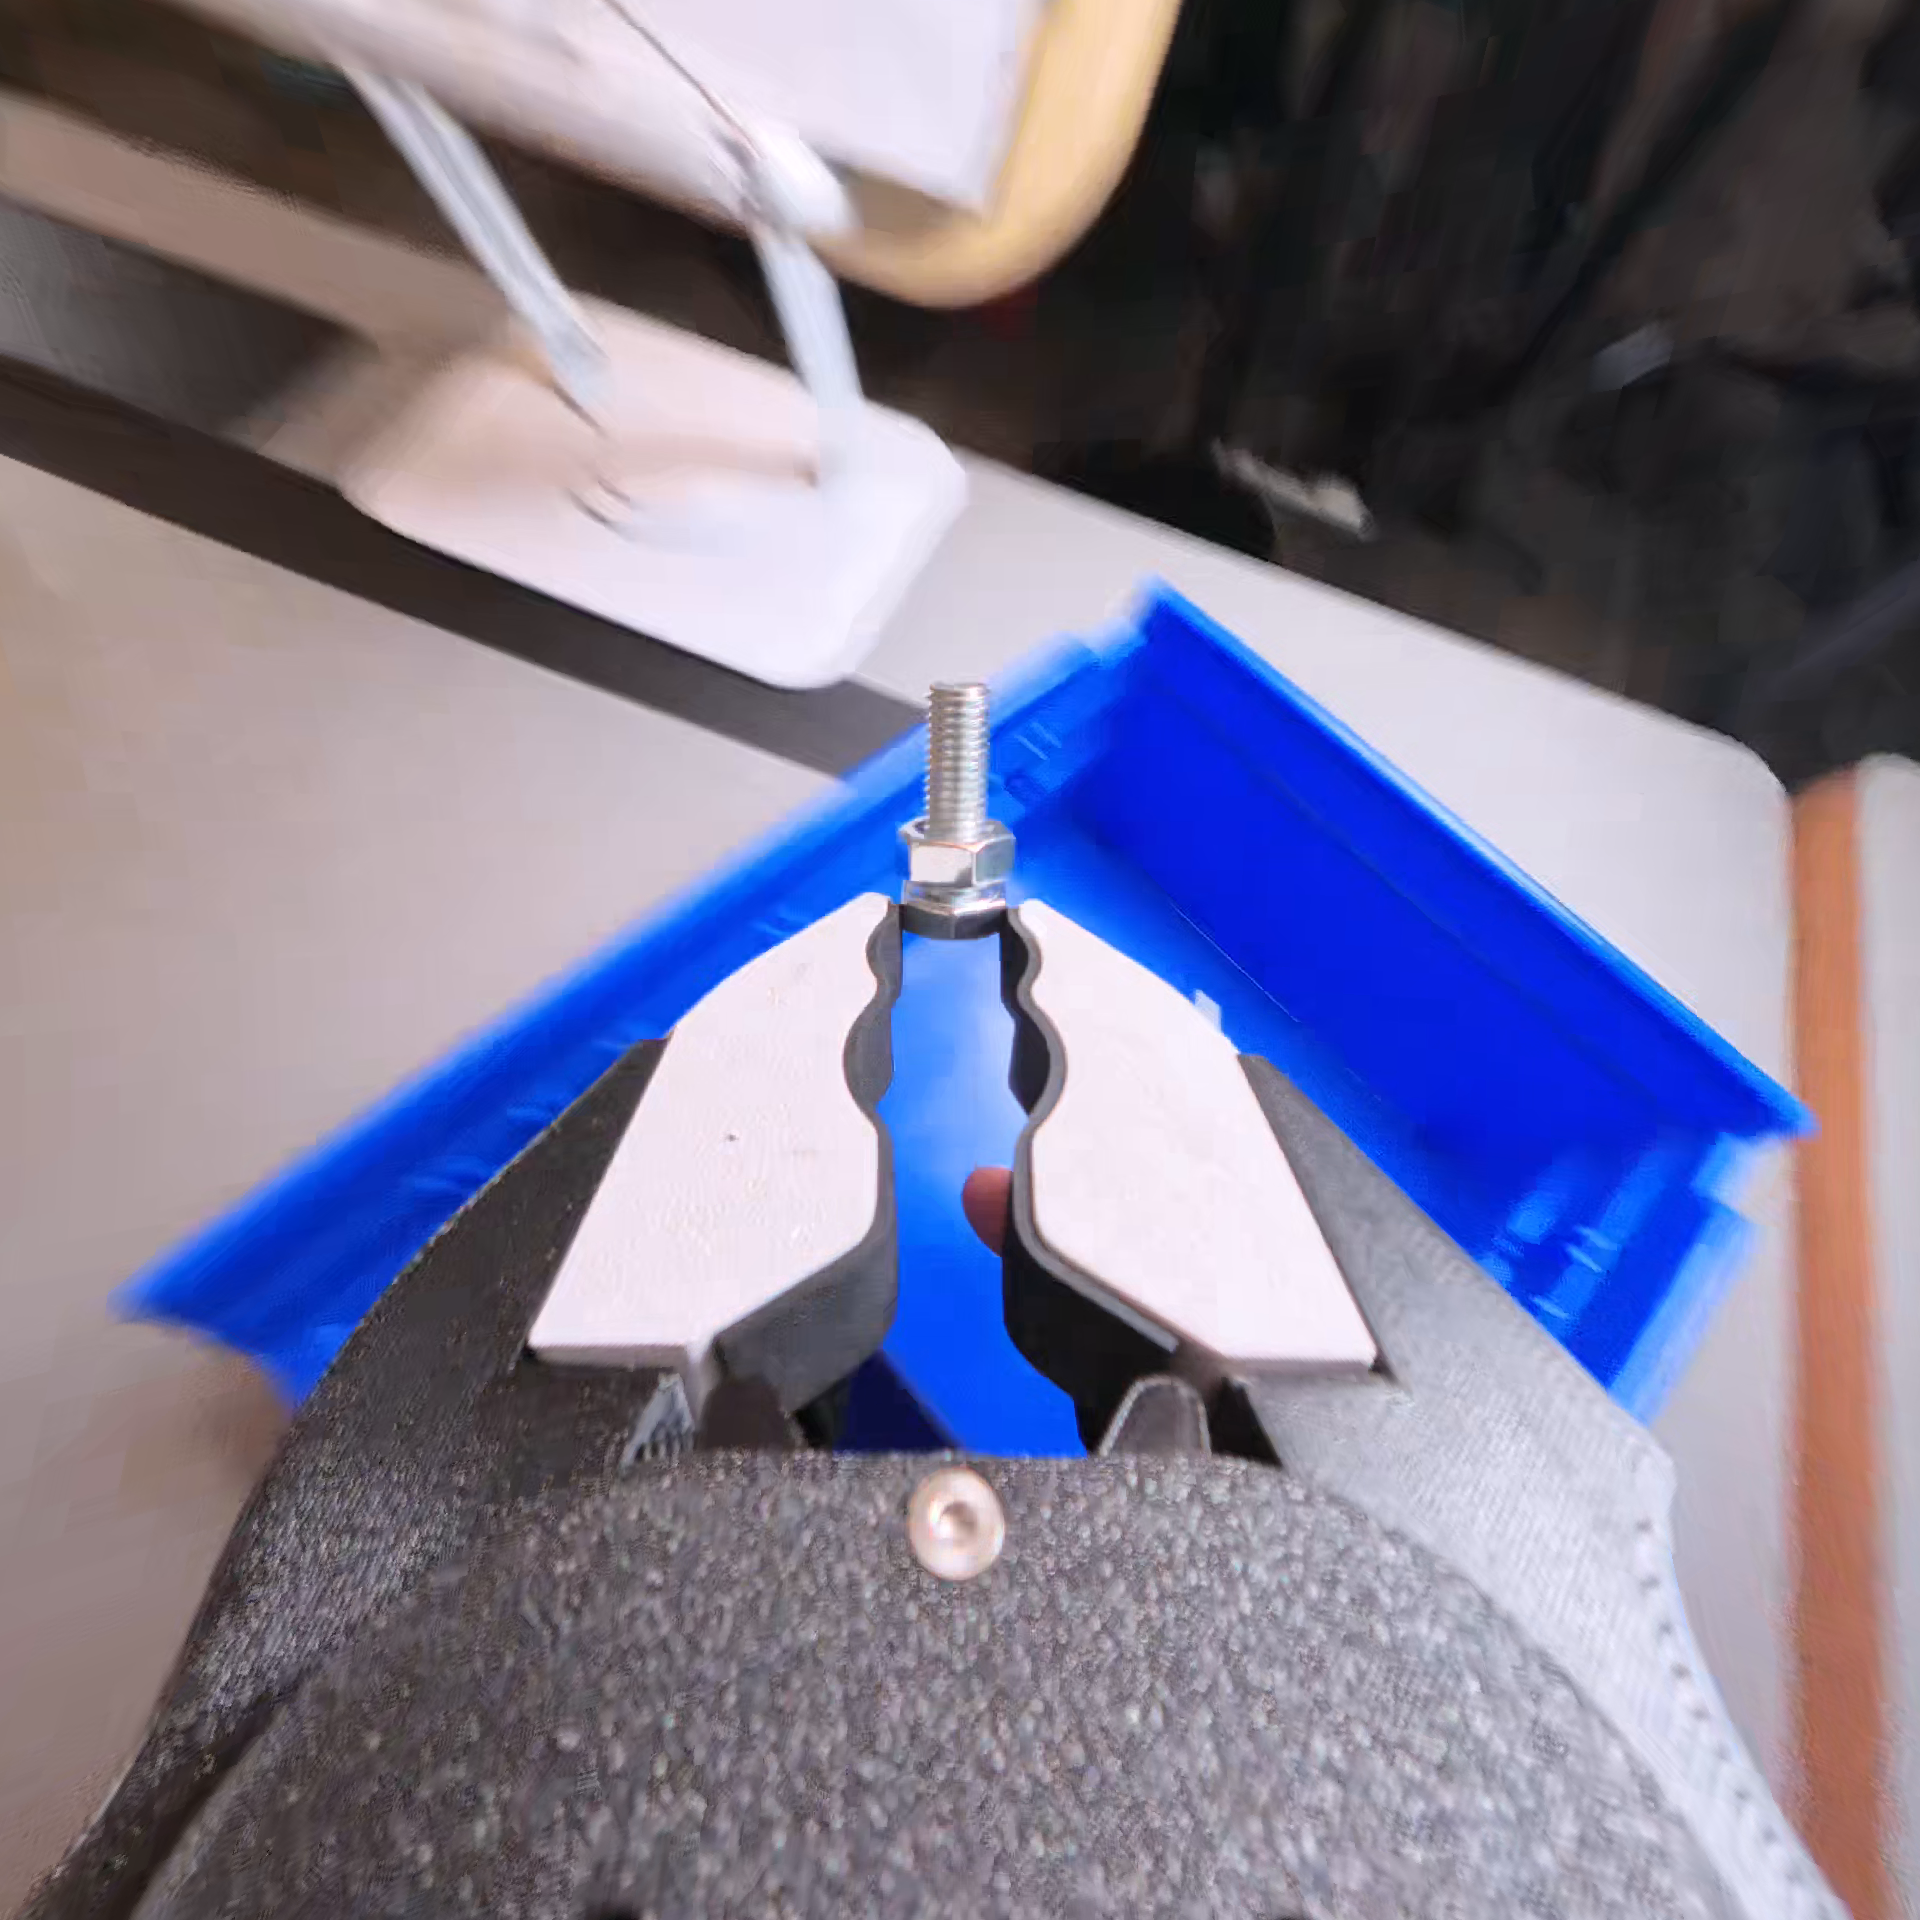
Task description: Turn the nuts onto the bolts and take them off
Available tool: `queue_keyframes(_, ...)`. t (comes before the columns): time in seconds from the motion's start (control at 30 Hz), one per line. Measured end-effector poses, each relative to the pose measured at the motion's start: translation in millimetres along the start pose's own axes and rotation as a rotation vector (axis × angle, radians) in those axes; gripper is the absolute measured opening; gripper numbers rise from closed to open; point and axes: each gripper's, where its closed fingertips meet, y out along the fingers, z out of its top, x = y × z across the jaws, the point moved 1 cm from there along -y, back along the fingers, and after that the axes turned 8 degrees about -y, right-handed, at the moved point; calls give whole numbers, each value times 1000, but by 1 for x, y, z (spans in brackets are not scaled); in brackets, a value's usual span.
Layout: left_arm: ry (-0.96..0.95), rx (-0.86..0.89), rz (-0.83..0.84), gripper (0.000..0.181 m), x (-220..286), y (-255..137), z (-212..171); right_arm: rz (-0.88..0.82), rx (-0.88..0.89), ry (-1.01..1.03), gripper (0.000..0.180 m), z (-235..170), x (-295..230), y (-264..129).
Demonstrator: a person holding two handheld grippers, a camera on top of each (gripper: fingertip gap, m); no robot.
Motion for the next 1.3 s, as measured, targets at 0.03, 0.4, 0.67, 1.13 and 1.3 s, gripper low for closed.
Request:
queue_keyframes(0.03, 4, 4, 10, 17, -1, -1, 2, -49, -128, -4, 18, -21, 23, 12)
queue_keyframes(0.4, 6, 78, 79, 16, -18, -32, 25, -185, -808, 163, 18, -134, 90, 60)
queue_keyframes(0.67, -17, 83, 126, 17, -35, -44, 27, -183, -751, 70, 26, -119, 84, 60)
queue_keyframes(1.13, -75, 71, 513, 19, -124, -116, 29, 273, 480, -33, 28, 0, -154, -102)
queue_keyframes(1.3, -184, -128, 748, 24, -208, -177, 11, 468, 531, 42, 21, -40, -219, -98)
